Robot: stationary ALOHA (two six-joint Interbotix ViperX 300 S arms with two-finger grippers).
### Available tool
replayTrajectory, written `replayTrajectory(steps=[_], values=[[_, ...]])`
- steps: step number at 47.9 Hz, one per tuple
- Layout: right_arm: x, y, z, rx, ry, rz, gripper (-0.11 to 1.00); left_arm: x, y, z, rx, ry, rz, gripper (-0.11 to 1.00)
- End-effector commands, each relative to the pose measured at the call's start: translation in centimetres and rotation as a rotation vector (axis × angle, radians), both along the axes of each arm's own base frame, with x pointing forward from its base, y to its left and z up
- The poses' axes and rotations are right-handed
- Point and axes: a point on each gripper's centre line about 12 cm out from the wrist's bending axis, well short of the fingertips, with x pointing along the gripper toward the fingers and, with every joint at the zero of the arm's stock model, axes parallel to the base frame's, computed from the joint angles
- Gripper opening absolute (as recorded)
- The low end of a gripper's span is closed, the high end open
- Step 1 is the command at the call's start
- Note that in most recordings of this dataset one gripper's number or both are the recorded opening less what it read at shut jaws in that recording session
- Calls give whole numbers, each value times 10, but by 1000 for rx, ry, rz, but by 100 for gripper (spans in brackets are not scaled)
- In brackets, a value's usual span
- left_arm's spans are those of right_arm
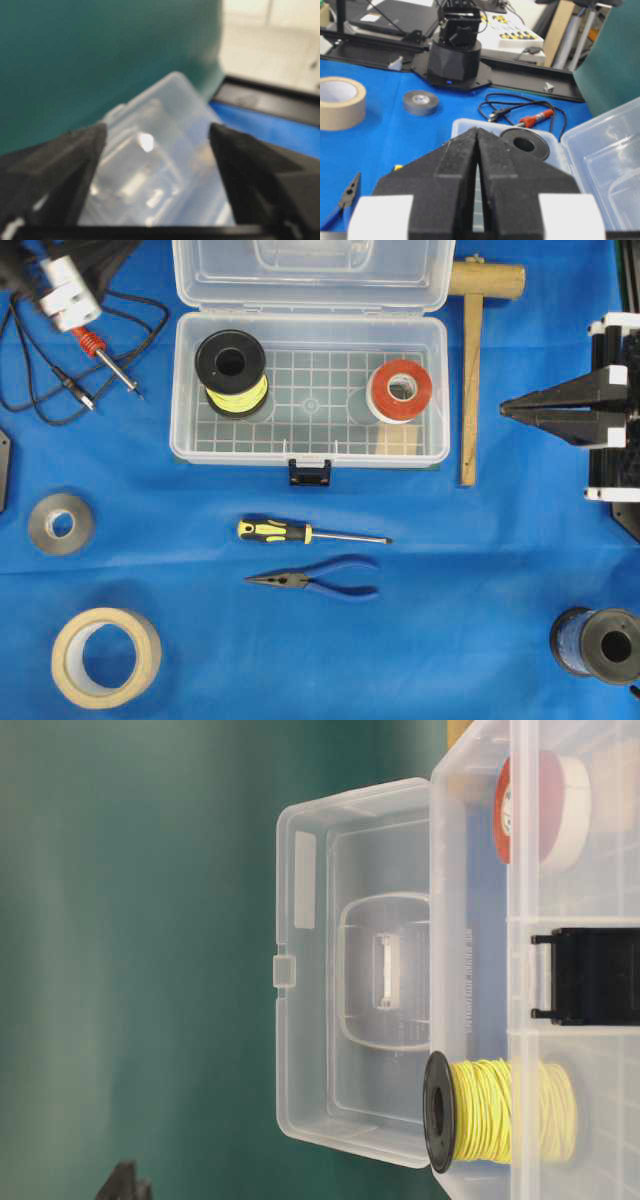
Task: Close the tool box with the left arm.
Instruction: 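Move the left gripper up behind the box to the raised clear lid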
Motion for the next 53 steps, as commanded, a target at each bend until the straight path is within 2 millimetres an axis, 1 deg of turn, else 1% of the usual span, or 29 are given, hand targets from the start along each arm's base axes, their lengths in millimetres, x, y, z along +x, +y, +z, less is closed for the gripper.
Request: replayTrajectory(steps=[1,2,7,14,19,25,29,30,34,40,43,53], values=[[3,-2,8,-2,-18,-7,0,15,22,11,28,5,39,90],[3,-2,8,-2,-17,-7,0,18,26,12,30,12,45,91],[3,-2,5,-2,-6,-9,0,39,52,10,30,50,74,91],[4,-2,2,-1,17,-9,0,65,80,13,15,85,93,91],[4,-2,1,-1,22,-9,0,79,104,8,-23,144,116,91],[4,-2,1,-1,23,-7,0,93,130,-8,-89,267,134,91],[3,-2,0,0,29,-9,0,100,141,-18,-124,359,133,91],[3,-2,-1,0,31,-9,0,103,145,-24,-139,396,129,91],[3,-2,-2,0,35,-7,0,111,151,-32,-166,470,117,91],[3,-2,-3,0,40,-9,0,117,156,-45,-221,561,102,91],[3,-2,-4,0,43,-9,0,120,154,-47,-236,594,89,91],[3,-5,-5,-2,49,-24,0,133,137,-48,-244,643,35,91]])
